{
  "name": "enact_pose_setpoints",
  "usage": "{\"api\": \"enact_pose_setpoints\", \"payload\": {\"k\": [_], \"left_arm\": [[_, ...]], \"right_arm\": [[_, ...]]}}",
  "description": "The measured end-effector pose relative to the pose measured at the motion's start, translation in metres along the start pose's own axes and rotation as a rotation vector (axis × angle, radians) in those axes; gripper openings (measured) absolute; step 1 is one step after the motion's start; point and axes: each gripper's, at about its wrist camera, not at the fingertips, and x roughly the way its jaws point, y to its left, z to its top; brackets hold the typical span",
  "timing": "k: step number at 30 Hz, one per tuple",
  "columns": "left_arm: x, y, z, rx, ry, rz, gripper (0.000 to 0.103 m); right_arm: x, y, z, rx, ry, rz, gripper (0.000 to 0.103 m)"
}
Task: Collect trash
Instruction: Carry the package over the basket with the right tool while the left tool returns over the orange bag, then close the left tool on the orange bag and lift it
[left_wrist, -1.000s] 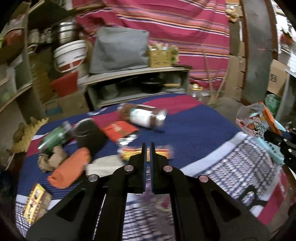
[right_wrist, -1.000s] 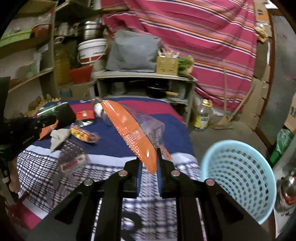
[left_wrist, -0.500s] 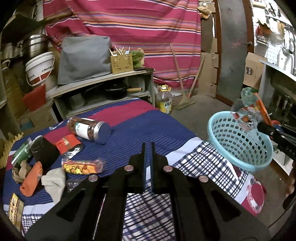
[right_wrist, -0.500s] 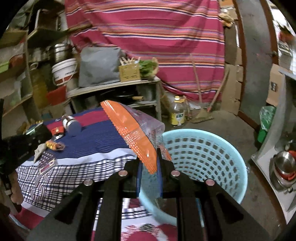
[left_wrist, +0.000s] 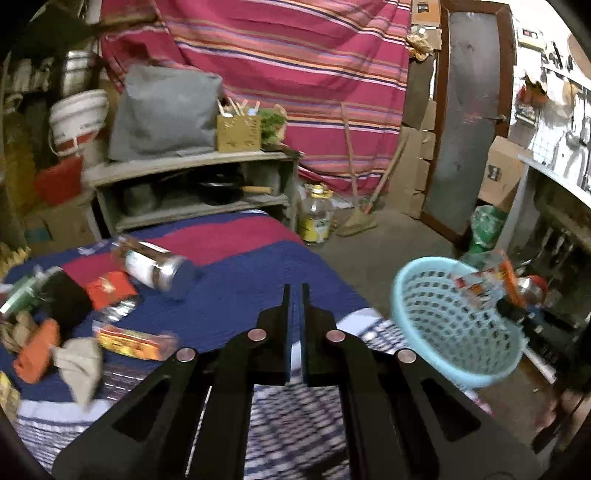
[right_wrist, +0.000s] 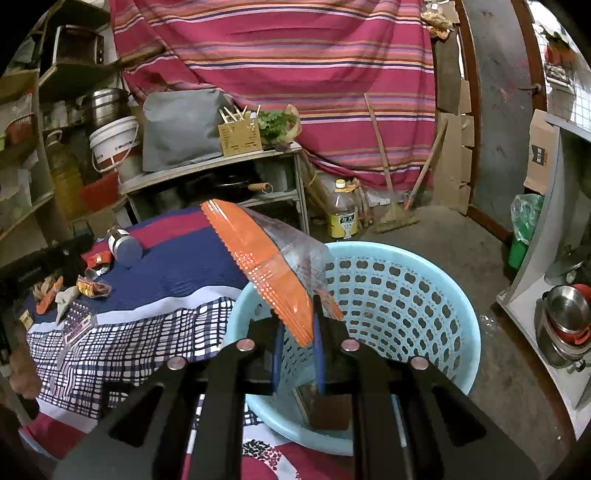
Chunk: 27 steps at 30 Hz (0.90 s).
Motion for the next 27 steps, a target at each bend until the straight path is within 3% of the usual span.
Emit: {"api": "enact_pose_setpoints", "payload": {"k": [2,3,6,10,13,17,21,24,27], "left_arm": [[-0.004,0.020,-0.003,0.004,0.000,0.055,0.038],[-0.005,0.031,-0.005,-0.010,0.000,0.082,0.062],[-0.008,0.064,-0.010,-0.032,0.010,0.156,0.067],[-0.018,0.116,-0.018,-0.049,-0.008,0.297,0.097],[-0.027,0.152,-0.023,-0.046,-0.010,0.377,0.097],[-0.020,0.202,-0.041,-0.012,0.070,0.462,0.097],[-0.004,0.234,-0.060,-0.047,0.153,0.445,0.097],[0.012,0.247,-0.069,-0.055,0.186,0.476,0.097],[0.024,0.256,-0.069,-0.072,0.215,0.458,0.097]], "right_arm": [[-0.001,0.001,0.000,0.005,-0.005,0.002,0.014],[0.000,0.002,0.001,0.009,-0.007,0.004,0.014],[0.004,0.006,0.005,0.016,-0.009,0.008,0.014],[0.009,0.020,0.008,-0.001,-0.003,0.006,0.014],[0.015,0.029,0.008,-0.012,0.006,0.004,0.014],[0.026,0.041,0.006,-0.009,0.026,0.010,0.014],[0.037,0.054,0.005,-0.025,0.048,0.006,0.014],[0.040,0.061,0.006,-0.040,0.058,-0.002,0.014],[0.041,0.064,0.008,-0.054,0.061,-0.015,0.014]]}}
